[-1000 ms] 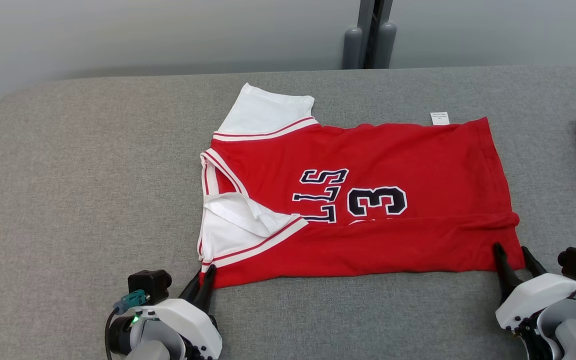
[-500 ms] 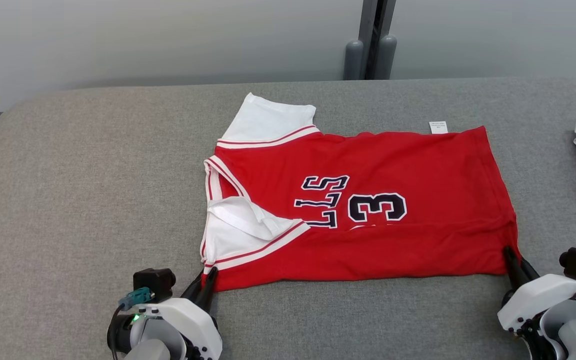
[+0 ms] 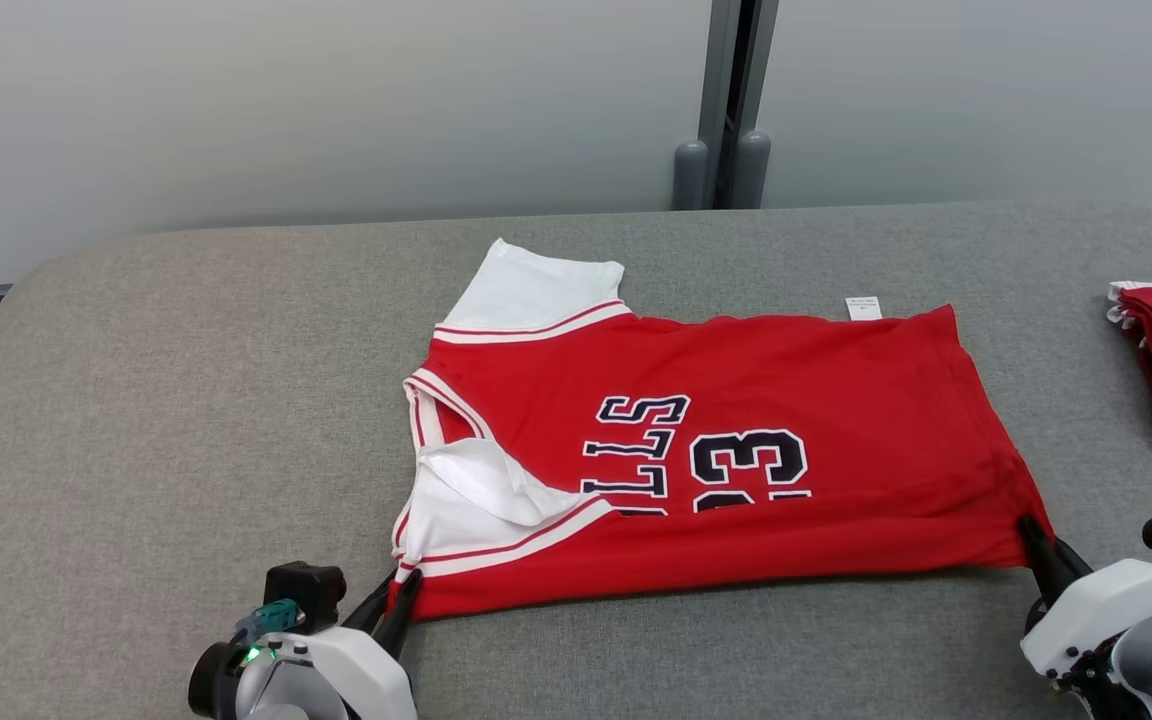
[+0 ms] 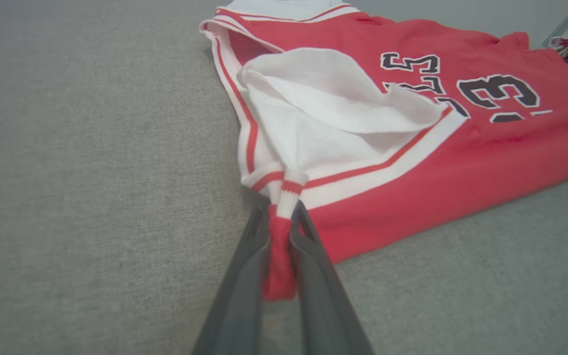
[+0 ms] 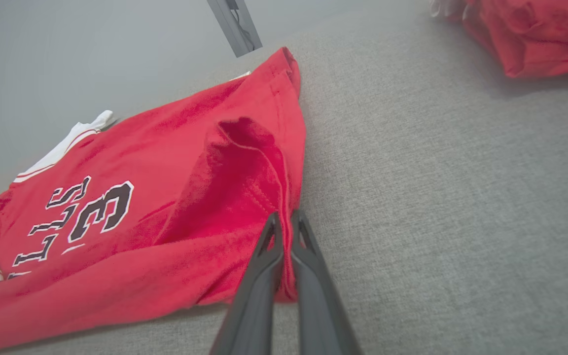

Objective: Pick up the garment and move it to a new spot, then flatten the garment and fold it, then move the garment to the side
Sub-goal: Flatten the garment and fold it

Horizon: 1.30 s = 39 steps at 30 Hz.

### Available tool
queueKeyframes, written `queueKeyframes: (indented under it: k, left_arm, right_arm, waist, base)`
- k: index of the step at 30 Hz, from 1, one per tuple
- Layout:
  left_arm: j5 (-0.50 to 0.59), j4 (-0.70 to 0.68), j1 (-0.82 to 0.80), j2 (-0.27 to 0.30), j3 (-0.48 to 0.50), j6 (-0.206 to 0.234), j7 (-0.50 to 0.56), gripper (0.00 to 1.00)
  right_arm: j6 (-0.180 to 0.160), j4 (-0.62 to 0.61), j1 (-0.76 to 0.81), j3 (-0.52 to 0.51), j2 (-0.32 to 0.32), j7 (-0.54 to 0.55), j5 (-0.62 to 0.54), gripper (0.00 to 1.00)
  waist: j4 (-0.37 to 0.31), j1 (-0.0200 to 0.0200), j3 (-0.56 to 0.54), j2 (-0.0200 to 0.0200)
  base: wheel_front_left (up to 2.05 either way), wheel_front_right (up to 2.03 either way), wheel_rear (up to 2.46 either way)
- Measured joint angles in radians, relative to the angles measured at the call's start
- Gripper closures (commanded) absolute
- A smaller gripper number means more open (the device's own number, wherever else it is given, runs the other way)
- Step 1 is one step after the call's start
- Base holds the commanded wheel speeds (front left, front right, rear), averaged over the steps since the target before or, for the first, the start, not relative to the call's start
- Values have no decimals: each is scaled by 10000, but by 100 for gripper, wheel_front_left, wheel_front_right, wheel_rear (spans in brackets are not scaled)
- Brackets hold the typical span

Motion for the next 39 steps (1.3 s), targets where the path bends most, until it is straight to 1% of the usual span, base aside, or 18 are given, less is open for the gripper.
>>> queueKeyframes:
  k: [6, 12, 18, 26, 30, 35, 36, 37, 38, 39]
  left_arm:
    - [-203, -499, 17, 485, -516, -2, 92, 100]
    - [-596, -1317, 337, 940, -1143, 0, 807, 100]
    - [-1302, -2700, 960, 1613, -1749, 0, 1856, 100]
    - [-1783, -4775, 1797, 2708, -2048, 8, 3035, 100]
    - [-1889, -5776, 2290, 3175, -2165, 165, 3647, 100]
    - [-2004, -6692, 2679, 3480, -2184, 468, 3973, 100]
    - [-2000, -6786, 2710, 3517, -2205, 514, 4031, 70]
    - [-1975, -6884, 2735, 3547, -2226, 558, 4036, 17]
    - [-1985, -6995, 2802, 3557, -2245, 667, 4180, 0]
    - [-1985, -7043, 2848, 3578, -2284, 696, 4238, 0]
  right_arm:
    - [2, -430, 80, 219, -391, 594, 849, 100]
    - [0, -853, 425, 516, -769, 1708, 1618, 100]
    - [0, -1457, 771, 593, -1300, 2780, 2328, 100]
    - [0, -2311, 1444, 362, -2031, 4395, 3287, 100]
    - [0, -2721, 1901, 221, -2368, 5106, 3643, 100]
    - [0, -3085, 2190, -56, -2558, 5248, 3684, 100]
    - [0, -3108, 2256, -92, -2552, 5250, 3670, 100]
    - [0, -3110, 2306, -144, -2529, 5258, 3666, 82]
    - [0, -3087, 2356, -341, -2428, 5219, 3695, 0]
    - [0, -3085, 2361, -407, -2391, 5221, 3722, 0]
  waist:
    - [-23, 0, -180, 0]
    - [15, 0, -428, 0]
    - [37, 0, -626, 0]
    - [73, 0, -771, 0]
    - [78, 0, -785, 0]
    - [78, 0, -740, 0]
    - [78, 0, -726, 0]
    - [79, 0, -712, 0]
    - [83, 0, -690, 0]
    - [85, 0, -679, 0]
  base:
    - [0, 0, 0]
    - [0, 0, 0]
    - [0, 0, 0]
    - [0, 0, 0]
    - [0, 0, 0]
    - [0, 0, 0]
    - [0, 0, 0]
    - [0, 0, 0]
    - [0, 0, 0]
    - [0, 0, 0]
